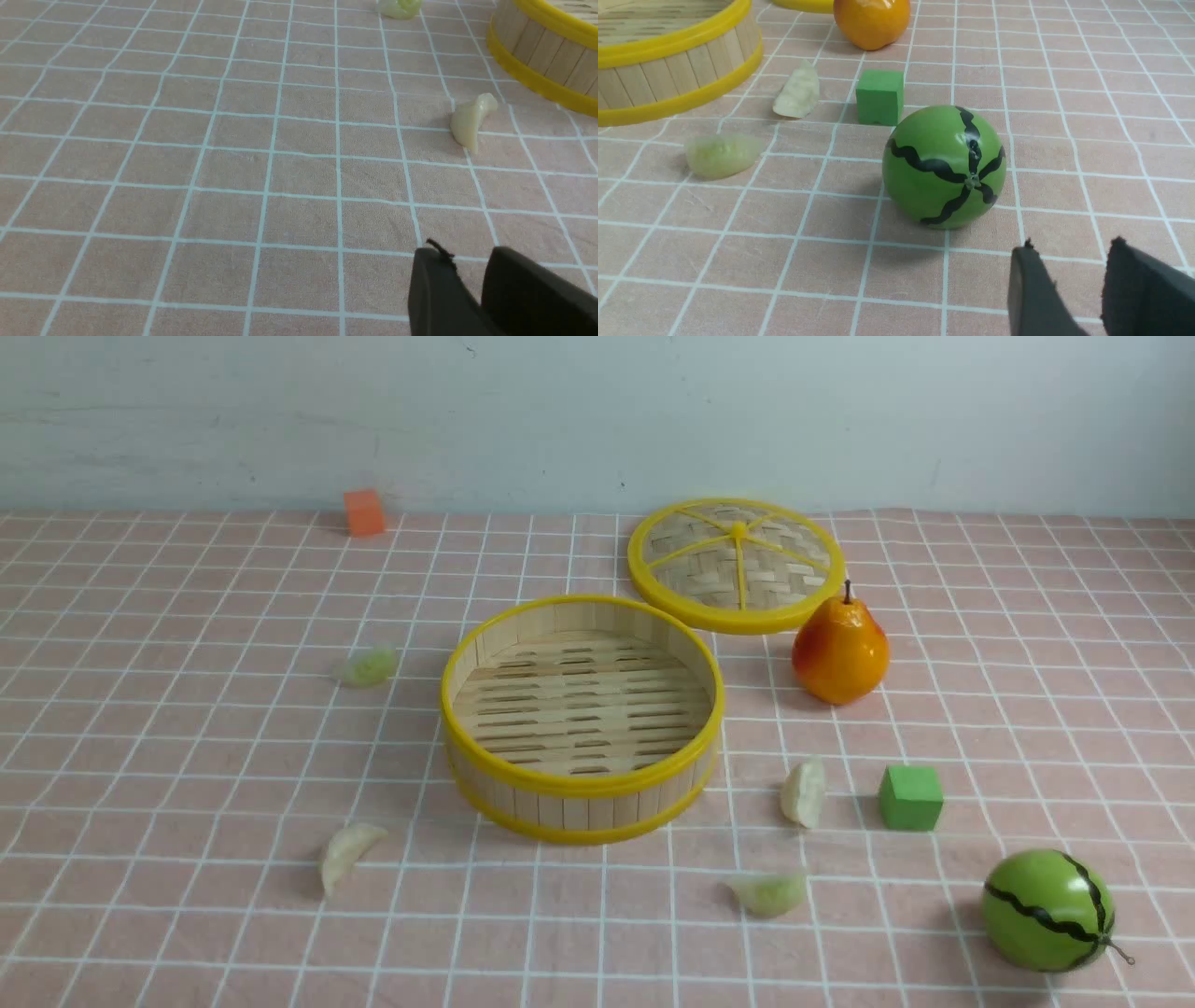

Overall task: Put the dumplings into the steamer on the table with the pink tablecloth.
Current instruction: 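Reach for and grasp a dumpling on the table with the left gripper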

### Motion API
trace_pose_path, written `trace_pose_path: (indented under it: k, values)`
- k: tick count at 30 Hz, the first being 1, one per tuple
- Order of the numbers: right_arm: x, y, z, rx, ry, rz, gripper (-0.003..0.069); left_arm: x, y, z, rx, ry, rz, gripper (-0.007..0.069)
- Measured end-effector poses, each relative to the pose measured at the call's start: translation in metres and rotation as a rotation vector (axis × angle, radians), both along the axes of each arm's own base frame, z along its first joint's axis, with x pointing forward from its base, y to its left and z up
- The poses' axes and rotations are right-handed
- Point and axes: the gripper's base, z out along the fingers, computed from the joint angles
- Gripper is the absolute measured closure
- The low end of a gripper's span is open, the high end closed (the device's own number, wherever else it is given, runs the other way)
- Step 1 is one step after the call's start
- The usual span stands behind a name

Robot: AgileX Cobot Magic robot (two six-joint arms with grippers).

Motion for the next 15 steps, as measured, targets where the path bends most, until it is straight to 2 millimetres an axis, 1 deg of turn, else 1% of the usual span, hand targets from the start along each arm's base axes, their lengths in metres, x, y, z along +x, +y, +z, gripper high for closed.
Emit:
trace_pose_path:
  k: [15]
  values:
    - [0.0,0.0,0.0,0.0,0.0,0.0,0.042,0.0,0.0,0.0,0.0,0.0,0.0,0.0461]
